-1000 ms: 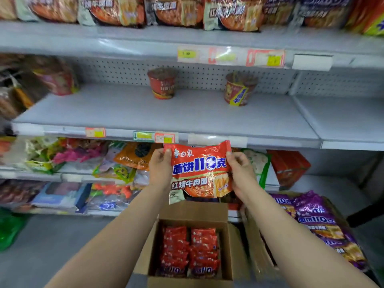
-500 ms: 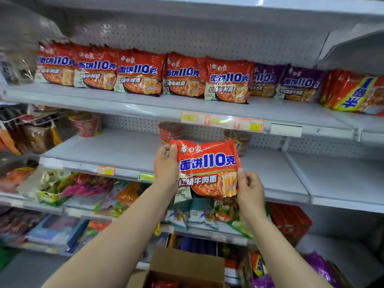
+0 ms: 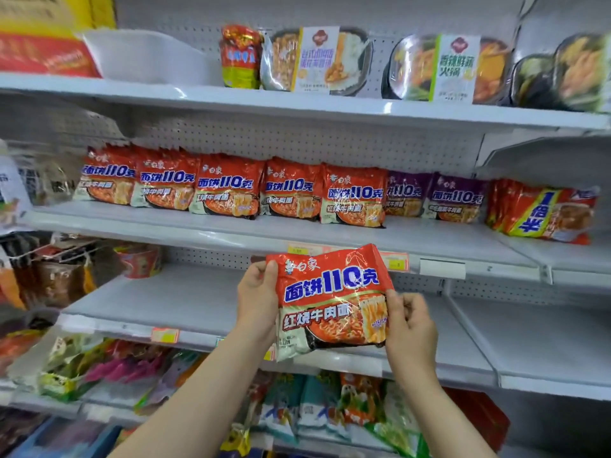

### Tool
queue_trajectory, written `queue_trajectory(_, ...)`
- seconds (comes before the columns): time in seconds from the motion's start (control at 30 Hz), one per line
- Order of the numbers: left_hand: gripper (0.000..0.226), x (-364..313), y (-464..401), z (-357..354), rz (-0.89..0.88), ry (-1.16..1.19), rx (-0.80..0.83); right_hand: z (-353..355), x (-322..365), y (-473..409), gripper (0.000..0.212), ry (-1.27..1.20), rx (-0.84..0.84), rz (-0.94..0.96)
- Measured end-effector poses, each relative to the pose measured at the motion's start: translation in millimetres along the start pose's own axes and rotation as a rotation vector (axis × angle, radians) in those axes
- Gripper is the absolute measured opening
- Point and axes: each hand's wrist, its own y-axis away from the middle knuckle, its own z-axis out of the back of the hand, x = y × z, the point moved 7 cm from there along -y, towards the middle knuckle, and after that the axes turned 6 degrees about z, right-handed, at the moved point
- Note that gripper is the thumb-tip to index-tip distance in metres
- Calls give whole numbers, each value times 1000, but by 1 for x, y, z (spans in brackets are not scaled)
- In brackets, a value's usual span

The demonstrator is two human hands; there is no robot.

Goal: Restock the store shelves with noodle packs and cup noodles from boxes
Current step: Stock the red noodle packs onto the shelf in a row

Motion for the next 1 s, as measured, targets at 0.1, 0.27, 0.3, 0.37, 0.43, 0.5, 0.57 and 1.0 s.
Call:
queue_trajectory(0.1,34,-17,-6,1,70,46,79,-11,16,-11,28,-67,-72,2)
queue_trajectory(0.27,27,-40,-14,-3,125,-39,337,-31,36,-39,24,-121,-195,54)
queue_trajectory(0.3,25,-46,-18,-1,100,-75,356,-38,39,-46,24,-126,-207,61)
queue_trajectory(0.37,26,-60,-31,5,45,-110,363,-51,46,-57,25,-141,-210,74)
queue_trajectory(0.43,30,-77,-49,11,-11,-125,349,-68,55,-69,23,-160,-181,98)
queue_trajectory(0.5,31,-96,-68,18,-82,-150,319,-88,64,-82,20,-219,-101,104)
queue_trajectory(0.57,29,-115,-85,22,-149,-185,296,-111,70,-94,20,-281,-5,89)
queue_trajectory(1.0,25,-145,-204,13,-167,-309,263,-191,66,-174,36,-188,136,62)
